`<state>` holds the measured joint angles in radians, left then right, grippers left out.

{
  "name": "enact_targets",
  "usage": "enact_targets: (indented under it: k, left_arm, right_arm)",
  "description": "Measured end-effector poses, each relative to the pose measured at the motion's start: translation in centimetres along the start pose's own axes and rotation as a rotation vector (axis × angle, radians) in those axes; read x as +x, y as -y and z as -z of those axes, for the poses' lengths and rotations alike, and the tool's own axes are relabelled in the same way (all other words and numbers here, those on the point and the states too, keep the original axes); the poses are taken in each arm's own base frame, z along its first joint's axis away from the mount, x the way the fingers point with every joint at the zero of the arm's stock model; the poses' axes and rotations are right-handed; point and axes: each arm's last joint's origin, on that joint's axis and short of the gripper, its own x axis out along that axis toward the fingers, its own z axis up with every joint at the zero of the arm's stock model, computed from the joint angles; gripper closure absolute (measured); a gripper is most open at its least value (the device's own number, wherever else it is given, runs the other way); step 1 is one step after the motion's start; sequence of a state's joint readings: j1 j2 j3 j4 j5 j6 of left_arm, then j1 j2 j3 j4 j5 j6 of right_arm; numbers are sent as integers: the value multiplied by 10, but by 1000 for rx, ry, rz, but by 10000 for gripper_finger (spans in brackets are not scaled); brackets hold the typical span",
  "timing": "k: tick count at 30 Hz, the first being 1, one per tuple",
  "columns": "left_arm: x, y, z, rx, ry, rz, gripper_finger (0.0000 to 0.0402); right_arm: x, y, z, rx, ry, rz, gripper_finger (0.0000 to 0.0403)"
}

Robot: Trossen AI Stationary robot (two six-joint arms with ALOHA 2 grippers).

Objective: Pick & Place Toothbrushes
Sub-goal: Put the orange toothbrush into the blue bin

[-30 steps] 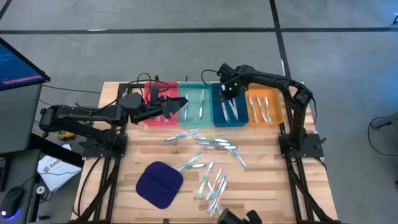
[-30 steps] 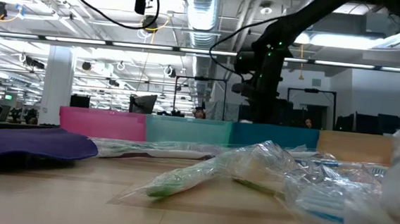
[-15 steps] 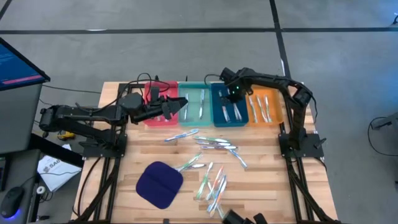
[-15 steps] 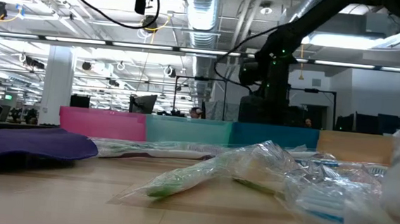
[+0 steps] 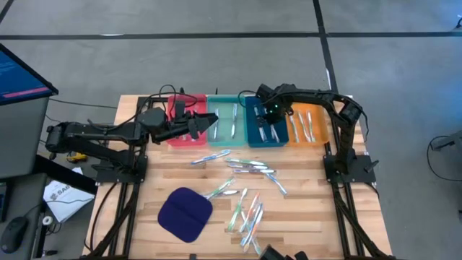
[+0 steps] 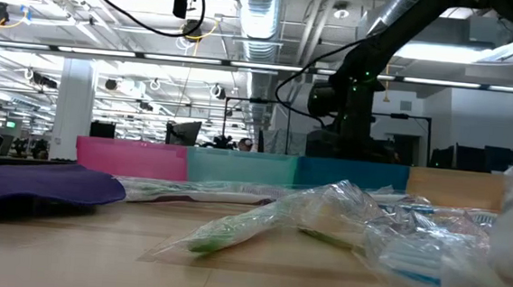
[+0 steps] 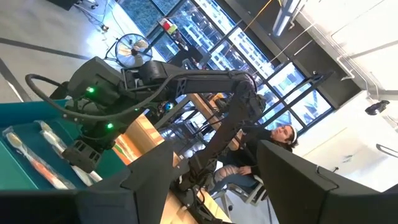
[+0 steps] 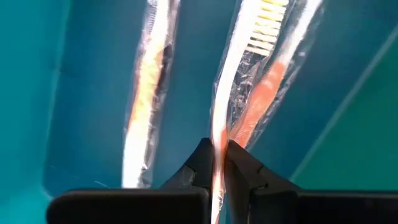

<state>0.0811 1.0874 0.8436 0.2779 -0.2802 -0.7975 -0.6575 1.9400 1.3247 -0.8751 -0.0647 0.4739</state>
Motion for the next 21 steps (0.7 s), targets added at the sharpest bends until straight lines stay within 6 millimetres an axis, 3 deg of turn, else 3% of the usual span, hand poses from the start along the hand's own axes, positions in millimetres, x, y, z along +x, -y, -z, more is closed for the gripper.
enact_targets:
  k: [12,21]
  left_arm:
    - [0,0,0,0,-13,12,175]
    - [0,0,0,0,-12,12,175]
  right_arm:
    - [-1,3,1,32,-21,1,388]
    - [-26,9,0,80,88,21,389]
